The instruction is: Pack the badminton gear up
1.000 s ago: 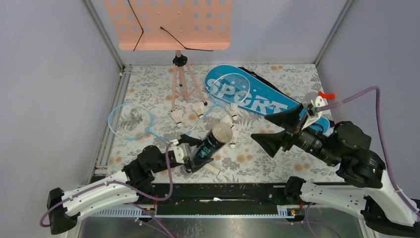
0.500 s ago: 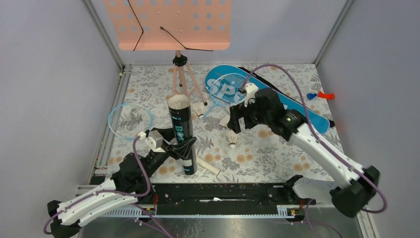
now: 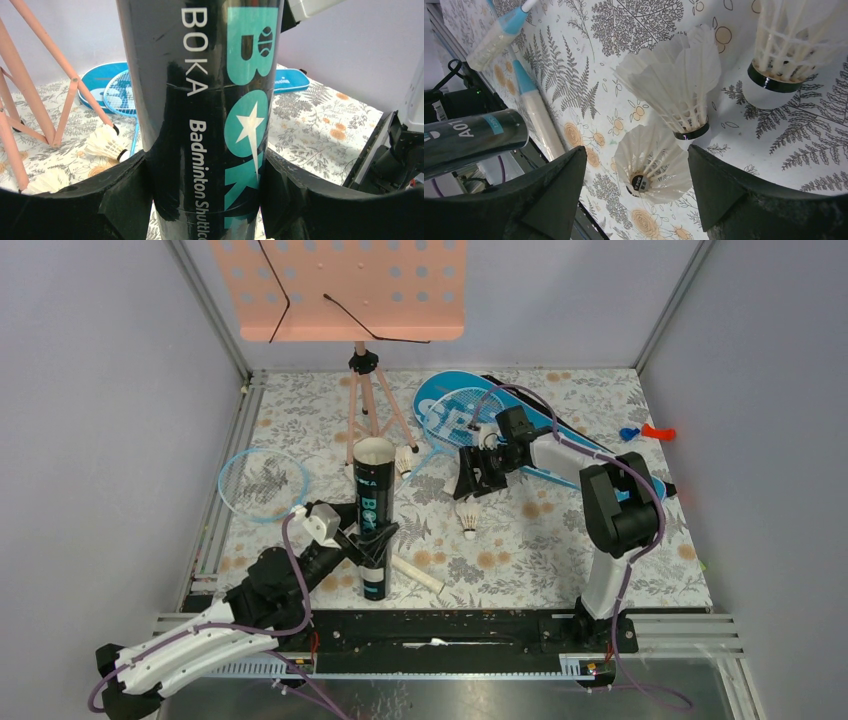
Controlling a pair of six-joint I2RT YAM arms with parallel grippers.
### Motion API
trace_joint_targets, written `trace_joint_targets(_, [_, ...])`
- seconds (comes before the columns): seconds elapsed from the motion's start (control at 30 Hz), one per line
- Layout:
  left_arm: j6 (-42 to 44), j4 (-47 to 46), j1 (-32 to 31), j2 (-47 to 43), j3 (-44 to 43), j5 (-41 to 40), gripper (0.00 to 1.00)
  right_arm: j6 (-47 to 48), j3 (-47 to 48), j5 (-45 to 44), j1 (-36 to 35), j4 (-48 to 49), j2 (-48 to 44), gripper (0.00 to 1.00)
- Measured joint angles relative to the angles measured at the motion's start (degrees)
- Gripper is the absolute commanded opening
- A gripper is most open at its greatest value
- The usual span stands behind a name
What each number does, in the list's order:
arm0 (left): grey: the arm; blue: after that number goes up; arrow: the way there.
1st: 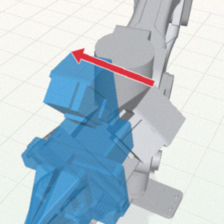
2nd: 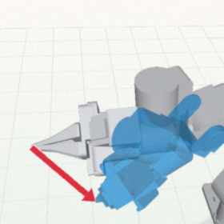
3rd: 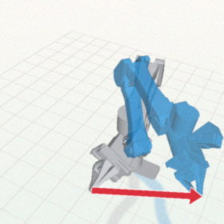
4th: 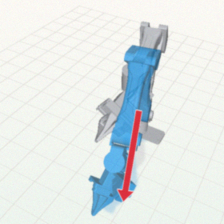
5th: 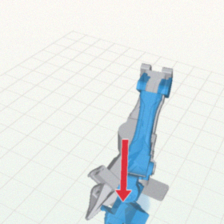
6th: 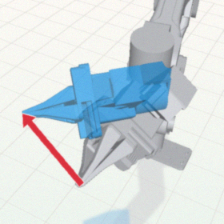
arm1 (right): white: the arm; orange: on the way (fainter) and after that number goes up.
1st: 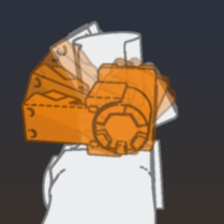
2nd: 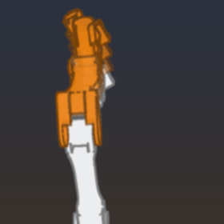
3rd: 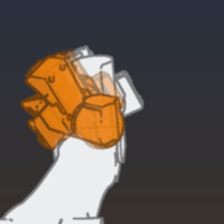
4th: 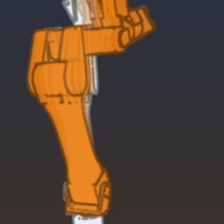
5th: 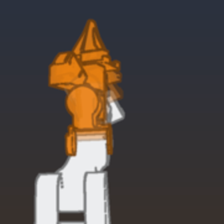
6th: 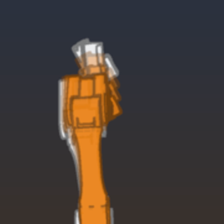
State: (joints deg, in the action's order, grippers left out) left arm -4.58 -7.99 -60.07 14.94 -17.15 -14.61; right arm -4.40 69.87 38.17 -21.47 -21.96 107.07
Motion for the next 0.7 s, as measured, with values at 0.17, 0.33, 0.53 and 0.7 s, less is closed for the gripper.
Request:
trace_joint_targets(0.17, [0.02,1.09,0.00,0.96,0.00,0.00,0.18,-0.13,-0.55,1.70,-0.17,2.16,0.04,0.74])
trace_joint_targets(0.33, [0.04,1.05,0.00,1.05,0.00,0.44,0.18,-0.79,-4.37,2.01,-0.17,3.89,-1.90,0.64])
trace_joint_targets(0.53, [0.11,1.05,0.00,1.03,0.00,0.68,0.18,-1.73,-7.34,1.97,-0.17,4.61,-2.51,0.44])
trace_joint_targets(0.7, [0.20,1.01,0.00,1.03,0.00,0.72,0.18,-2.86,-11.32,1.97,-0.46,5.27,-6.19,0.00])
